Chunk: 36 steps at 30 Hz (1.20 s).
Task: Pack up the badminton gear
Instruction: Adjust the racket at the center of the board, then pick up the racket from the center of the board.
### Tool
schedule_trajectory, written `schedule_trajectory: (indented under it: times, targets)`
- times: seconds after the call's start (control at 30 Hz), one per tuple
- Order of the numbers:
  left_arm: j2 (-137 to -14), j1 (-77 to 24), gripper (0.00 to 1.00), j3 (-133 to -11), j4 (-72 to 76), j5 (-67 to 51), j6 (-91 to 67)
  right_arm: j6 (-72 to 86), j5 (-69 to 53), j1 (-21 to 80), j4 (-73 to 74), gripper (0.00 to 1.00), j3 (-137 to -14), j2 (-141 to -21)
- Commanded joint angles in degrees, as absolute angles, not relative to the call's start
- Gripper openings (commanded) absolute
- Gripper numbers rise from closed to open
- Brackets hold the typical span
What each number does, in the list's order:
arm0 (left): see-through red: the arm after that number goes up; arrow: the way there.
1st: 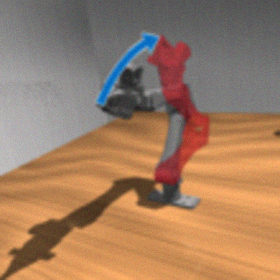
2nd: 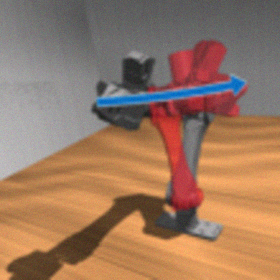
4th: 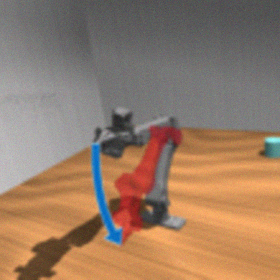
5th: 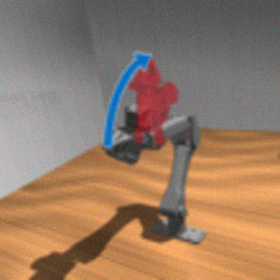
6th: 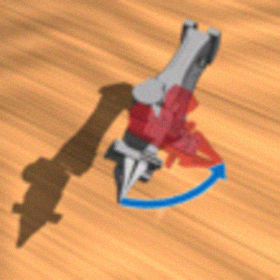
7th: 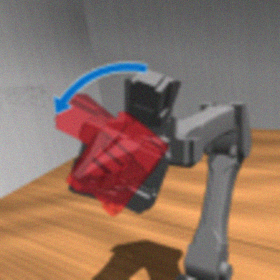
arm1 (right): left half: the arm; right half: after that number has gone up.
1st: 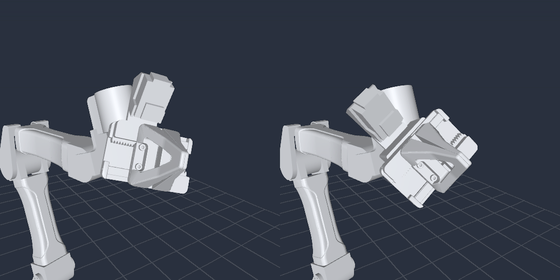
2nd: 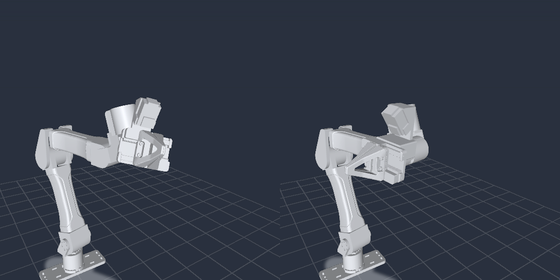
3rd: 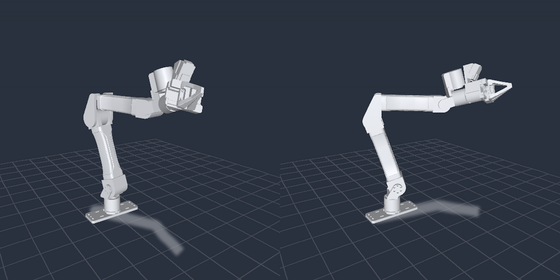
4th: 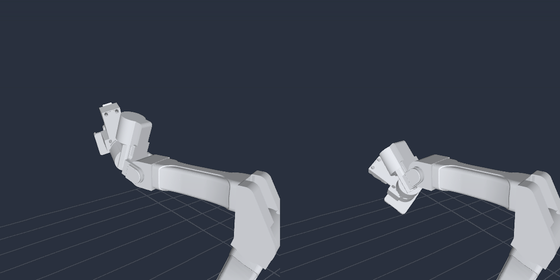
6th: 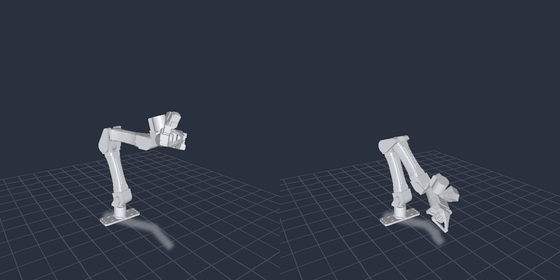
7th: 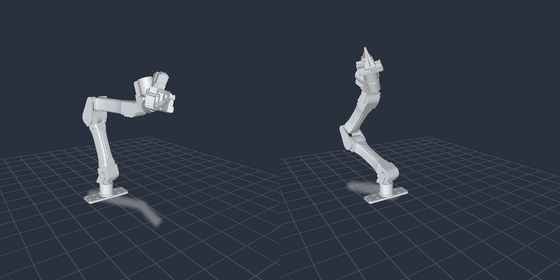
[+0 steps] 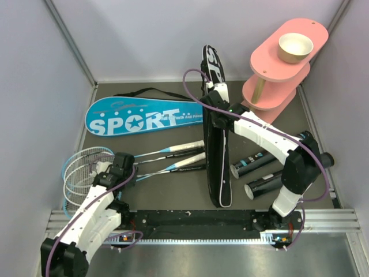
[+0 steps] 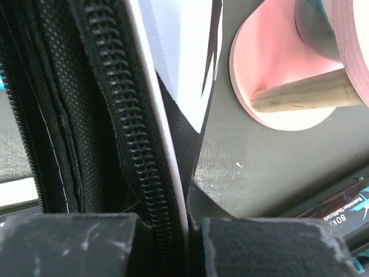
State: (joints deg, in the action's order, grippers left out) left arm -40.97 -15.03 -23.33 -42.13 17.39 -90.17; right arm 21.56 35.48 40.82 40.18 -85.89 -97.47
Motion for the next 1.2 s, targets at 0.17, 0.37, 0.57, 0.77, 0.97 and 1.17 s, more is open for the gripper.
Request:
schedule_trajectory:
  times: [0.17,0.37,0.57,0.77,0.97,1.17]
  targets:
    - [-44.6,-14.5,0.38,-21.4,-36.8,16.3,-93.3,21.4,35.5,40.6,36.3,0.0,-86.2,-93.3]
    - [-46.2,-14.5,0.37,-20.9,-35.9,16.3,-93.4,21.3,35.3,40.6,36.2,0.0,-86.1,-93.2]
    - [-43.5,-14.5,0.42,-24.9,-38.0,18.7,-84.9,21.2,35.2,40.5,36.1,0.0,-86.0,-93.1]
    - [-36.9,-14.4,0.59,-30.7,-41.2,23.9,-81.3,20.9,35.4,40.5,35.9,0.0,-86.4,-92.9]
    - [-41.4,-14.2,0.58,-30.9,-34.3,18.0,-85.8,19.9,35.2,40.6,34.5,0.0,-86.1,-93.2]
    - [-49.3,-14.0,0.56,-31.9,-29.5,13.4,-88.1,19.2,33.8,40.6,33.4,0.0,-85.6,-93.2]
